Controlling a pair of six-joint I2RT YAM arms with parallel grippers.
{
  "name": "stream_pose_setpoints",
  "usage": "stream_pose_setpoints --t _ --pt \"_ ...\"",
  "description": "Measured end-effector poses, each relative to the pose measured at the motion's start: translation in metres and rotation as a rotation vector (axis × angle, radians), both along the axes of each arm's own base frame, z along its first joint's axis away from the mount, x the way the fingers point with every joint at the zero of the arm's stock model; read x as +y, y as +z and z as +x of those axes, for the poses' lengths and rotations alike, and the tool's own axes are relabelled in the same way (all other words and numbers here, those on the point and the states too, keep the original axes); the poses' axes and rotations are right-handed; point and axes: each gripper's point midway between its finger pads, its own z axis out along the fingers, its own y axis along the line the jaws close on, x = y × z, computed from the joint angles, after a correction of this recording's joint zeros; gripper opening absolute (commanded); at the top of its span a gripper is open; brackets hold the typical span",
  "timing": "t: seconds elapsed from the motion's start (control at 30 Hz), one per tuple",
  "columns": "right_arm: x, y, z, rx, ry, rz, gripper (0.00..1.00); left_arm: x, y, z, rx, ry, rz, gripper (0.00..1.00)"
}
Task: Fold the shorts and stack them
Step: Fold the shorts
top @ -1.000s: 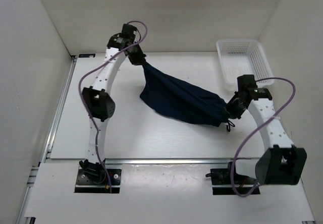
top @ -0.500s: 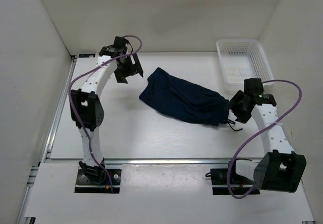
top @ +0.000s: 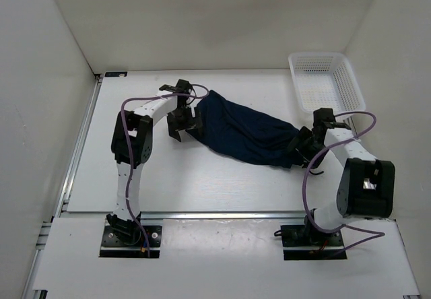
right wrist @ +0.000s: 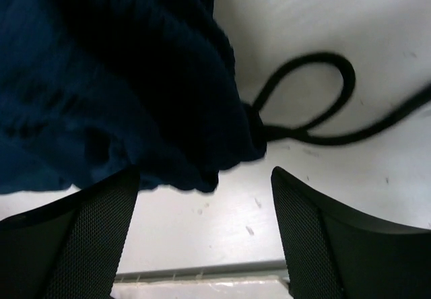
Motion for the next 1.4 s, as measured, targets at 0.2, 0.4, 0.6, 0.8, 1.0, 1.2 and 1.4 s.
stream_pose_setpoints --t 0.2,0.4,0.6,0.8,1.0,1.2,1.4 --pt "-0.002 -0.028 0.011 0.047 -0.015 -0.005 0.50 -0.020 -0.009 0.019 -0.011 -0.003 -0.012 0.68" --pt "0.008 -0.028 0.024 0.025 0.030 -0.019 0.05 -0.033 -0.014 0.031 -0.036 0.016 -0.029 0.10" --pt "0.043 -0.020 0.020 0.000 0.213 -0.106 0.00 -0.005 -0.010 0.016 -0.041 0.080 0.025 0.10" --pt "0.077 -0.008 -0.010 0.000 0.367 -0.066 0.00 0.073 0.030 -0.055 -0.042 0.208 0.080 0.10" --pt "0.066 -0.002 -0.053 0.031 0.393 -0.061 0.11 0.096 0.052 -0.138 -0.060 0.273 0.050 0.10" --pt "0.057 -0.006 -0.060 0.092 0.398 -0.090 0.93 0.094 0.043 -0.179 0.034 0.287 0.038 1.00" --pt "0.047 0.025 -0.038 0.012 0.358 -0.167 0.91 0.090 0.083 -0.138 -0.053 0.285 0.041 0.55"
